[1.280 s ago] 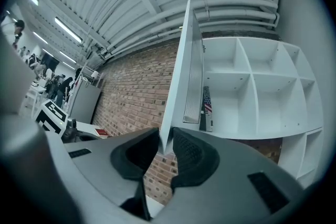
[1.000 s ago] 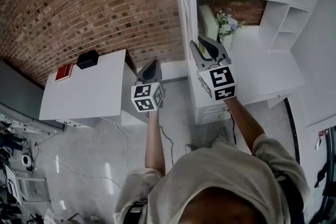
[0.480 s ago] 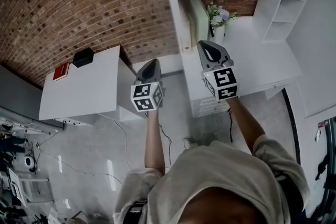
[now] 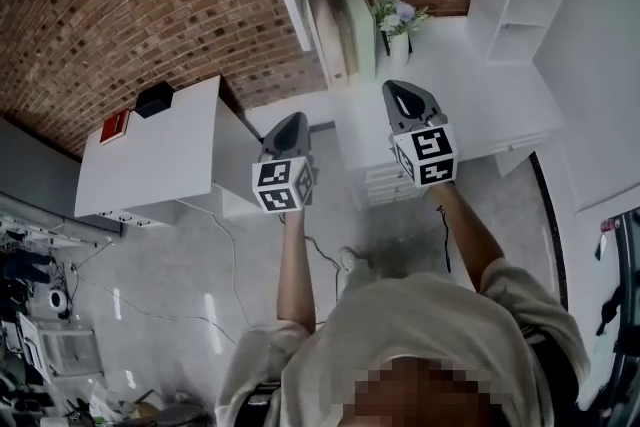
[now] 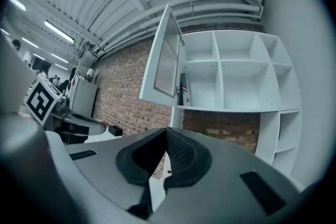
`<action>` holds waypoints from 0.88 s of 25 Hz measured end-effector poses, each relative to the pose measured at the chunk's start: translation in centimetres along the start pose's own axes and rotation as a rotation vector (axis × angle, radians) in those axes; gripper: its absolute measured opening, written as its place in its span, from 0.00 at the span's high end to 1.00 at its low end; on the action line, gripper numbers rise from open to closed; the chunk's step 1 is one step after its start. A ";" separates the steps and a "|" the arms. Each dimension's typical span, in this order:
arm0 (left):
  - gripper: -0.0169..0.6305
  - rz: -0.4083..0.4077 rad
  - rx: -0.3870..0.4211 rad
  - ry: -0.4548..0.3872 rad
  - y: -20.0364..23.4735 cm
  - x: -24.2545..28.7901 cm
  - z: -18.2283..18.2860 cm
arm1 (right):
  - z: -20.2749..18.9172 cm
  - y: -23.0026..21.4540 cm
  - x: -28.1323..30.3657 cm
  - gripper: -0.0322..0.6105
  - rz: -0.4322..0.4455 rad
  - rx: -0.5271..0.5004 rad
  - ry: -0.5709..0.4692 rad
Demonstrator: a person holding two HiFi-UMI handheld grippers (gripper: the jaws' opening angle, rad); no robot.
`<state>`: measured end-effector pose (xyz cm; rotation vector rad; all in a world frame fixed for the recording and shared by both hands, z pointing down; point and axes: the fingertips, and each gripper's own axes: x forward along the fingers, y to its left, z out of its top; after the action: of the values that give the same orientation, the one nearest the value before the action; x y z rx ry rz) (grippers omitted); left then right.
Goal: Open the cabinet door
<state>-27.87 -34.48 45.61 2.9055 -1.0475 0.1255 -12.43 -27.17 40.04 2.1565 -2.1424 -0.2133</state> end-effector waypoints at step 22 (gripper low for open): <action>0.93 0.028 -0.012 0.005 -6.9 -5.6 -2.3 | -3.4 0.0 -8.3 0.93 0.026 0.014 0.050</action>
<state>-27.86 -25.45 47.22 2.8794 -1.0845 0.1279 -11.94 -18.95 43.71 2.1161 -2.1501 -0.1413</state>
